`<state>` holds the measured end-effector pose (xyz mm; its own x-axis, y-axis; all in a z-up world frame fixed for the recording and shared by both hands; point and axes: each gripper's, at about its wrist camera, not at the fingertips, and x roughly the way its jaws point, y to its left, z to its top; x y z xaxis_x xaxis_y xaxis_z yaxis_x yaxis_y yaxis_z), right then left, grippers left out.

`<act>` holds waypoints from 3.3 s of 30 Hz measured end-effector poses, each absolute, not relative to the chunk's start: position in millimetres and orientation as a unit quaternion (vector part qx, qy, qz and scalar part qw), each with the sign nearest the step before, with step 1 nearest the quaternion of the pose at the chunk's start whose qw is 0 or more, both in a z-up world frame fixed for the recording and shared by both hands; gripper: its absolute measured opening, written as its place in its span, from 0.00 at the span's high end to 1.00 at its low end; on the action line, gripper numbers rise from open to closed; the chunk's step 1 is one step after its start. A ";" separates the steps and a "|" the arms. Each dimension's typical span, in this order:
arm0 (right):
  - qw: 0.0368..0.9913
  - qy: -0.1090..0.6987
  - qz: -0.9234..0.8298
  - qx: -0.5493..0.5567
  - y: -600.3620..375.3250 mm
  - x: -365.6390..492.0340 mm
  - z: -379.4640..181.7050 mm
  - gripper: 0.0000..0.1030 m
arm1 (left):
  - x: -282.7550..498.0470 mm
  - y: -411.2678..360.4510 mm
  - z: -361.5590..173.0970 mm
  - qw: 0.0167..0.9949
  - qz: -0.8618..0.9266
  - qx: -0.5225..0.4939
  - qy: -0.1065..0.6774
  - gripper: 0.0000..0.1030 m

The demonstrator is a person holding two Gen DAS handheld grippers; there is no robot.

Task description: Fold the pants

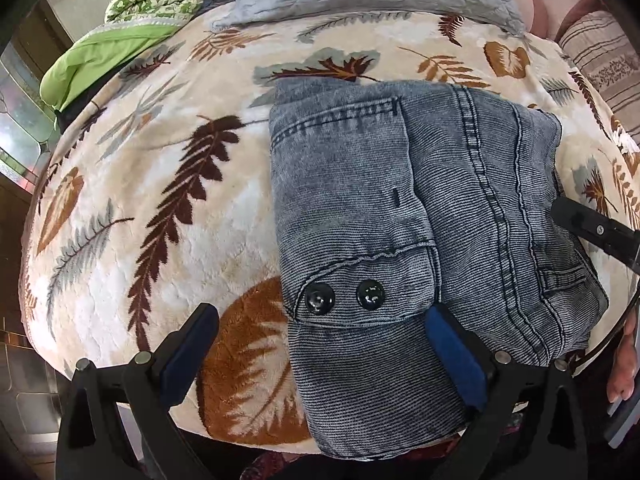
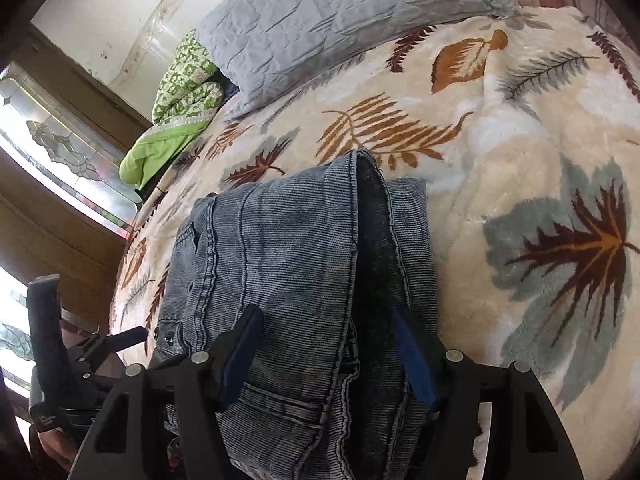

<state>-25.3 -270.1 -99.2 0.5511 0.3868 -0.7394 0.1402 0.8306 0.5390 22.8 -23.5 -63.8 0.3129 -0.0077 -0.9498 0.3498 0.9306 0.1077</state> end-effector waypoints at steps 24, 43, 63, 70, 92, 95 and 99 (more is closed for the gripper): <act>0.840 0.474 0.047 0.259 -273.3 -22.8 -101.0 0.32 | 22.2 -41.5 -67.1 0.808 -0.114 0.174 0.551 0.00; 0.837 0.466 0.063 0.281 -272.9 -22.8 -97.0 0.32 | 5.5 -62.4 -72.3 0.796 -0.167 0.185 0.551 0.00; 0.834 0.463 0.072 0.292 -276.7 -23.1 -103.6 0.32 | -4.0 -50.5 -66.4 0.808 -0.163 0.147 0.547 0.00; 0.832 0.461 0.072 0.300 -278.1 -23.9 -104.9 0.32 | 2.0 -38.0 -73.7 0.800 -0.178 0.106 0.562 0.00; 0.879 0.407 0.043 0.245 -262.2 -28.9 -78.4 0.32 | 30.4 -30.5 -53.2 0.837 -0.127 0.143 0.512 0.00; 0.873 0.415 0.042 0.254 -264.0 -22.9 -83.6 0.32 | 38.8 -41.6 -61.7 0.830 -0.132 0.157 0.519 0.00; 0.856 0.437 0.043 0.272 -268.5 -11.4 -98.8 0.32 | 46.6 -52.5 -67.5 0.824 -0.132 0.170 0.524 0.00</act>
<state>-11.4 -268.5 -98.8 0.6138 0.3112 -0.7255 0.1638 0.8488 0.5027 46.6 -52.5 -67.5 0.4155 -0.0401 -0.9087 0.3966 0.9071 0.1414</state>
